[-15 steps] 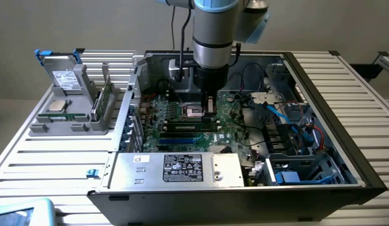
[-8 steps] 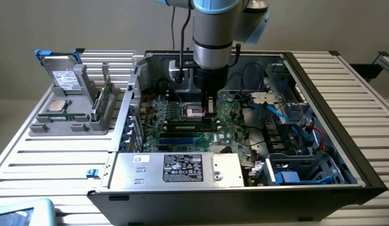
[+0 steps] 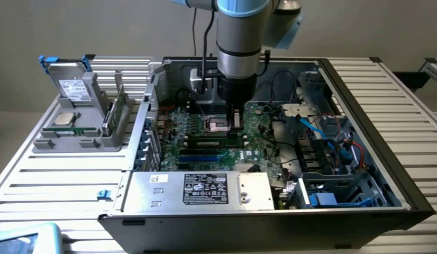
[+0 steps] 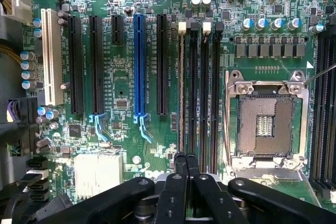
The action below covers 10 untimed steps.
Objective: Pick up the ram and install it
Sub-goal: 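Press down the ram until it locks into place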
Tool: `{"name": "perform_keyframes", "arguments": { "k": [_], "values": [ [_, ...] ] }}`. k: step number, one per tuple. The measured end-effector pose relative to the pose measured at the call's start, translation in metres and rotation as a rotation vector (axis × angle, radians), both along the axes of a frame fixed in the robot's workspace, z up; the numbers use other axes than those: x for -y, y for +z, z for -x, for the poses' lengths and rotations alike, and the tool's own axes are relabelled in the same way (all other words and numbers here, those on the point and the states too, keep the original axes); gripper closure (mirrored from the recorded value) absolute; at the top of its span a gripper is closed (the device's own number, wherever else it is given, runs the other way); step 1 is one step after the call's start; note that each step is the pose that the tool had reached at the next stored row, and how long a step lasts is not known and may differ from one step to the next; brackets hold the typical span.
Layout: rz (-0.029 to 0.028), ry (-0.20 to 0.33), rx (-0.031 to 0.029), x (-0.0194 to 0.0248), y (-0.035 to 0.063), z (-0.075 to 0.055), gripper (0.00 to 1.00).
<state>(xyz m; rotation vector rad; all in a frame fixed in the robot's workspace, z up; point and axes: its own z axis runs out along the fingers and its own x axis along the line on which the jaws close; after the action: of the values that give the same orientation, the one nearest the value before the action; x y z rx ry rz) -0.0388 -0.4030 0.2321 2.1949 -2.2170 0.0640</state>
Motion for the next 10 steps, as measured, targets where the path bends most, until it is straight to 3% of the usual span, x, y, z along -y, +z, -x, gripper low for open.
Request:
{"name": "perform_keyframes", "arguments": {
  "k": [4,10],
  "values": [
    [-0.0032,0.000,0.0022,-0.0003,-0.0010,0.0000,0.89],
    [-0.0027,0.000,0.0031,-0.0002,-0.0032,0.0000,0.89]
  ]
}}
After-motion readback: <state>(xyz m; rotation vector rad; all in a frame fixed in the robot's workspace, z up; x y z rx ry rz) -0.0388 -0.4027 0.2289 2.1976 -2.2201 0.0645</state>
